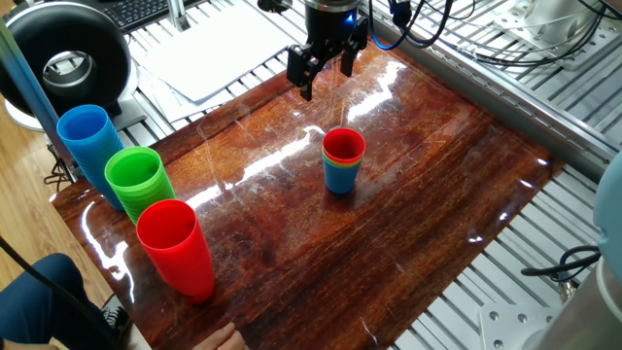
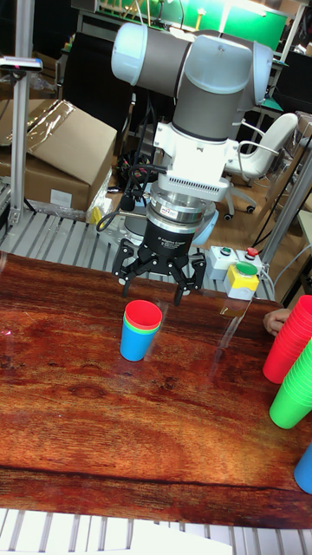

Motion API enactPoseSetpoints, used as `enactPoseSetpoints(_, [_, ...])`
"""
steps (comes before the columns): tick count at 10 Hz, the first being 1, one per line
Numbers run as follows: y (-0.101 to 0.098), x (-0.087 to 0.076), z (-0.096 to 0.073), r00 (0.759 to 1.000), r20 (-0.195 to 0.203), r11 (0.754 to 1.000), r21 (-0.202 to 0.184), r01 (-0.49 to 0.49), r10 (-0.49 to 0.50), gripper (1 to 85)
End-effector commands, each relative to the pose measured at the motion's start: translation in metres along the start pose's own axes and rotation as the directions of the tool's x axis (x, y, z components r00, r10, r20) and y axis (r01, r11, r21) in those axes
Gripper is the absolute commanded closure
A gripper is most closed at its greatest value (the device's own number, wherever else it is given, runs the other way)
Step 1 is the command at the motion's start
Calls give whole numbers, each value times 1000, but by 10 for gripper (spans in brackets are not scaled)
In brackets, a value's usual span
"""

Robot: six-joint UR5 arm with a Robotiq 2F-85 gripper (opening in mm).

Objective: Pick up the cup

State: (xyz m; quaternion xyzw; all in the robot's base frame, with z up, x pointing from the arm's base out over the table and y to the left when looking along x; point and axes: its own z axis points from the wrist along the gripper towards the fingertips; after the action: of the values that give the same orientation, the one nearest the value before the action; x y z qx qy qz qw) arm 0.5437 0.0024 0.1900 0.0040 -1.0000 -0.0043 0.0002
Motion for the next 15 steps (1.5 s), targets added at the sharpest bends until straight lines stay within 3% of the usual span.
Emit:
enactPoseSetpoints(1, [9,43,-4,980,-166,993,-8,-116,113,843])
enactPoseSetpoints(2, [10,42,-3,979,-163,992,7,-123,123,843])
enactPoseSetpoints(6, [10,41,-3,980,-161,993,7,-119,118,843])
enactPoseSetpoints(8, [15,38,-4,983,-152,994,-27,-104,99,843])
enactPoseSetpoints(10, [-1,10,-14,999,-34,1000,8,-11,11,843])
enactPoseSetpoints(12, [6,3,-21,997,1,997,-14,77,-77,843])
enactPoseSetpoints(14, [15,8,-27,988,-4,987,-44,152,-152,760])
enactPoseSetpoints(15, [12,16,-36,981,-14,981,-32,192,-193,660])
